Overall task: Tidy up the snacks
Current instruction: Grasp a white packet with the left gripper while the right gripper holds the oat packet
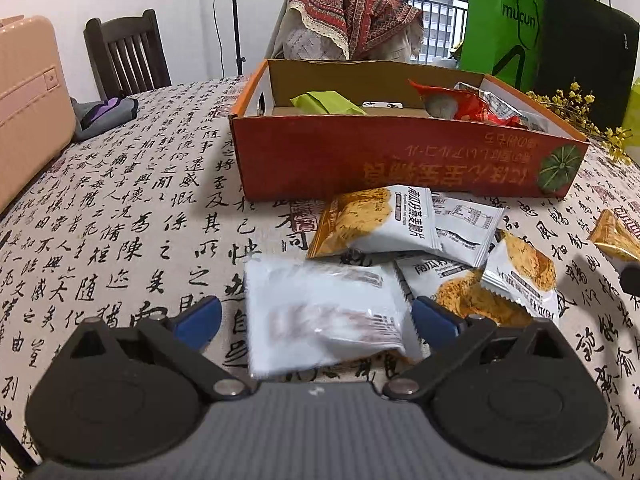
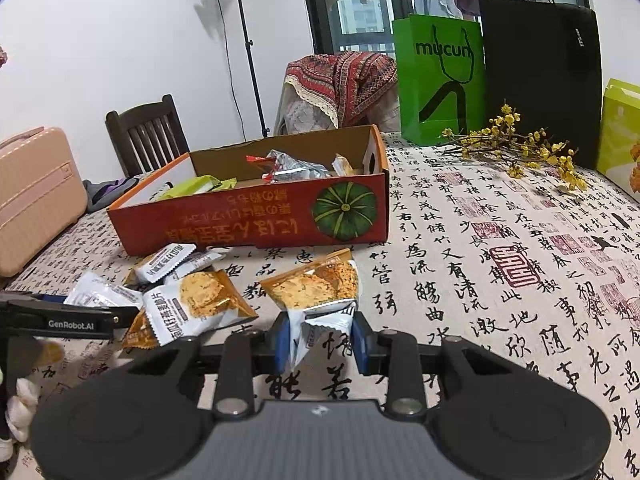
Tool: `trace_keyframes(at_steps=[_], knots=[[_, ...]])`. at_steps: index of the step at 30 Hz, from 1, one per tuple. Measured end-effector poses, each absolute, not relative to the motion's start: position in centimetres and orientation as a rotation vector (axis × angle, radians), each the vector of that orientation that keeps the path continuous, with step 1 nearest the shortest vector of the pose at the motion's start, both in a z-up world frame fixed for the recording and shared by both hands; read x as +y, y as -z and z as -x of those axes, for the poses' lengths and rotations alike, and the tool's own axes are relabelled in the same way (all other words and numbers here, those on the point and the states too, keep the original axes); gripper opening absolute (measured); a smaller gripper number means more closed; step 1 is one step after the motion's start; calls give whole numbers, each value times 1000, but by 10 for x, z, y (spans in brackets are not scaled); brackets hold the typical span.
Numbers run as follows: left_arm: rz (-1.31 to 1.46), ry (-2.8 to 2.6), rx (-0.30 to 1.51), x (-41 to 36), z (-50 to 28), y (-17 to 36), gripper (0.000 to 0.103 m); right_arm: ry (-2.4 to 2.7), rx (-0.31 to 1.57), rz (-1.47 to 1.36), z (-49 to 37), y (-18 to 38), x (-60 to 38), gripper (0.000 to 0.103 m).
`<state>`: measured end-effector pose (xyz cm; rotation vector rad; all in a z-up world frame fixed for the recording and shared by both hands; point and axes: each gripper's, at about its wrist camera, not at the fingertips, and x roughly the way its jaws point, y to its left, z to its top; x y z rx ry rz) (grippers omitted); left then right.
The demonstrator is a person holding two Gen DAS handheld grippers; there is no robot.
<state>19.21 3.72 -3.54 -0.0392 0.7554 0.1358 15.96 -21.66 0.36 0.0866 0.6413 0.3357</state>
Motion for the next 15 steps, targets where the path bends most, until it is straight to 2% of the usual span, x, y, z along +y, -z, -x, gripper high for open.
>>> trace_keyframes(at_steps=[1, 3, 4, 6, 8, 11, 13, 15], knots=[[43, -133, 754, 38, -191, 35, 102, -336, 641, -88, -160, -4, -217, 31], [51, -136, 739, 40, -188, 34, 91, -337, 641, -91, -159, -3, -217, 31], [53, -133, 727, 41, -185, 32, 82, -338, 641, -92, -159, -3, -218, 31], [86, -119, 712, 46, -181, 30, 77, -342, 642, -94, -159, -2, -217, 31], [93, -112, 693, 48, -176, 28, 67, -344, 641, -95, -158, -2, -217, 31], [103, -106, 680, 48, -170, 25, 61, -348, 640, -92, -157, -3, -215, 31], [98, -101, 661, 48, -165, 22, 53, -349, 638, -92, -156, -3, -215, 31], [108, -98, 649, 50, -162, 19, 52, -349, 638, -91, -156, -3, -214, 31]])
